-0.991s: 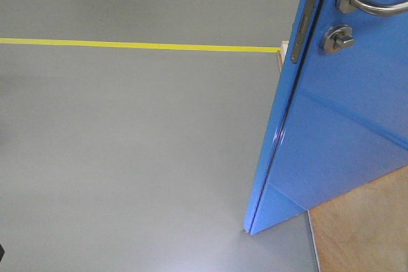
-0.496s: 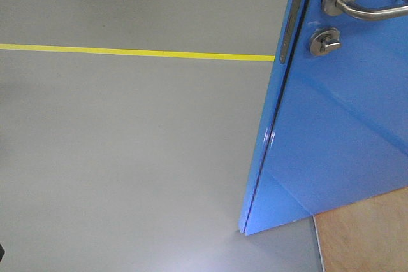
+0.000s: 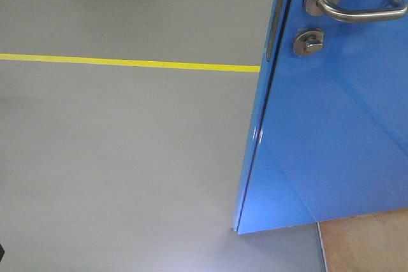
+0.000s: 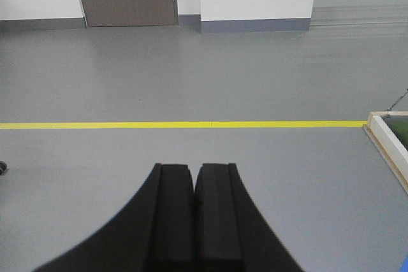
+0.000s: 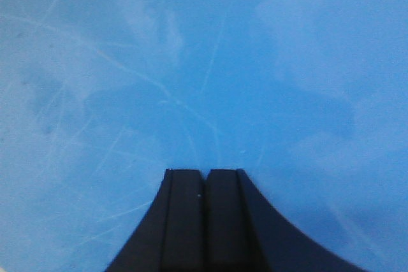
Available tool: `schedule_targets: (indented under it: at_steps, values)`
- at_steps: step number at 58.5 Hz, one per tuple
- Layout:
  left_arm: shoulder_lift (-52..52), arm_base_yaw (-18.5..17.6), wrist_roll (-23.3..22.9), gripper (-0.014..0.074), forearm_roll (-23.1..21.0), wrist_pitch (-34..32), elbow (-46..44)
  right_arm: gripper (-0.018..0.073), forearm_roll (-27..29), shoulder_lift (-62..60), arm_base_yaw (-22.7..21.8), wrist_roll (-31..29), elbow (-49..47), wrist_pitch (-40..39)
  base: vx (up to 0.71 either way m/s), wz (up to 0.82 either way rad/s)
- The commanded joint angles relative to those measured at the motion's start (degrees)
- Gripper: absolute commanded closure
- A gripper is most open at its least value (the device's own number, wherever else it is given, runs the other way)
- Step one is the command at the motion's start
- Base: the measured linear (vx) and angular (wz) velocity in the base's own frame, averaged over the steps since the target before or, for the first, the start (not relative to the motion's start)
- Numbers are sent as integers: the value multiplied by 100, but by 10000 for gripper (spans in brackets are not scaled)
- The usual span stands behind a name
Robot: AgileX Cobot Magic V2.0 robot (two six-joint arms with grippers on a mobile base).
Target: Move to blue door and open it
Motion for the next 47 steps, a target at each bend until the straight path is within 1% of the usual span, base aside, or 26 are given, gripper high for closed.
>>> schedule_targets:
  at_steps: [1,47]
  values:
    - [-66,-36,-39,524,-16,-486,-149,547,27,-124,-2,-43,-159,-460,24,0]
    - [-66,-36,-39,524,-16,-486,-149,547,27,-124,-2,-43,-159,-460,23,-4]
